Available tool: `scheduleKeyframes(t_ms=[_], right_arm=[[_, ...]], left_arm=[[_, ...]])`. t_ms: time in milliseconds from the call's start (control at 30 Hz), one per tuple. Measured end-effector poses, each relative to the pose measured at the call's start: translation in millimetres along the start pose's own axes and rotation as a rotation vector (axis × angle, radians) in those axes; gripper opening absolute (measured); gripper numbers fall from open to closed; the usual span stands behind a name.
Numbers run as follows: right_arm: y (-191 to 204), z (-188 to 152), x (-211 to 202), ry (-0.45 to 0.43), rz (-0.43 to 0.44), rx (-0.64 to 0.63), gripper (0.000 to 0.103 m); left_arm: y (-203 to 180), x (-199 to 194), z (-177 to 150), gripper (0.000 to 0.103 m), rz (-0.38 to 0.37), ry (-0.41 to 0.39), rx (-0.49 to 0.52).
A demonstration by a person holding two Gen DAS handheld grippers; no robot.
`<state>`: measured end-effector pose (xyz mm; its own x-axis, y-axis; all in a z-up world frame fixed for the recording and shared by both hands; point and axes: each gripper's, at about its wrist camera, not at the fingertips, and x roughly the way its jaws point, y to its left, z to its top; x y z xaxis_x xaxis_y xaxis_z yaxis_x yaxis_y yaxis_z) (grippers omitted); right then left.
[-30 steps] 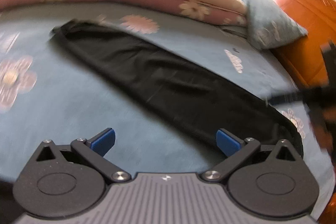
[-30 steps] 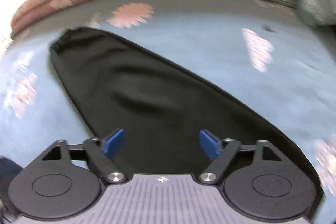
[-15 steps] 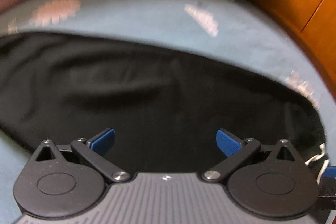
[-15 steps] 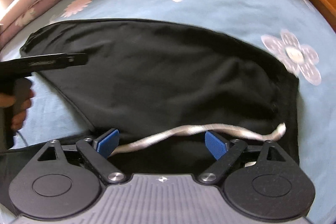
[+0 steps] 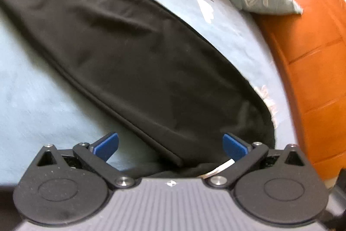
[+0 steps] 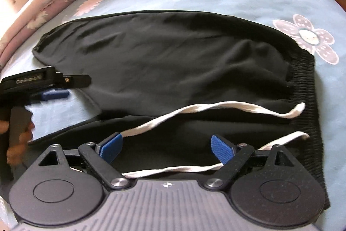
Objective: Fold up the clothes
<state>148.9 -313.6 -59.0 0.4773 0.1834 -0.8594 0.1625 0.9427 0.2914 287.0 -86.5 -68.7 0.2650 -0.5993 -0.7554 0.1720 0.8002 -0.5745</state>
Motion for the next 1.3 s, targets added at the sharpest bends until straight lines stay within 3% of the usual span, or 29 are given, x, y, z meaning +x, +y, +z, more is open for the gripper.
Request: scheduleKeyframes(t_ms=[67, 200, 367, 567, 633, 967, 1200, 1300], right_arm=[[5, -2, 0, -0.006, 0.014, -0.007, 0.092], [9, -7, 1, -0.006, 0.038, -0.023, 0.092], [20, -14, 8, -0.009, 0.082, -0.064, 0.092], [56, -10, 21, -0.035, 0.155, -0.205, 0.092], [66, -9, 28, -0.04, 0.169, -0.241, 0.092], [93, -10, 49, -0.064, 0.196, -0.391, 0.092], [102, -8, 76, -0.022, 0.148, -0.498, 0.092], [108, -13, 62, -0.031, 0.152, -0.535, 0.092]], left_arm=[[5, 11, 0, 0.102, -0.003, 0.018, -0.028], [14, 25, 3, 0.102, -0.112, 0.027, -0.114], [16, 39, 5, 0.102, -0.21, 0.04, -0.134], [21, 39, 10, 0.102, -0.454, 0.08, -0.205], [23, 39, 14, 0.102, -0.501, 0.084, -0.219], [15, 28, 26, 0.102, -0.586, 0.106, -0.113], [15, 18, 24, 0.102, -0.613, 0.115, -0.105], [19, 15, 25, 0.102, -0.645, 0.115, -0.129]])
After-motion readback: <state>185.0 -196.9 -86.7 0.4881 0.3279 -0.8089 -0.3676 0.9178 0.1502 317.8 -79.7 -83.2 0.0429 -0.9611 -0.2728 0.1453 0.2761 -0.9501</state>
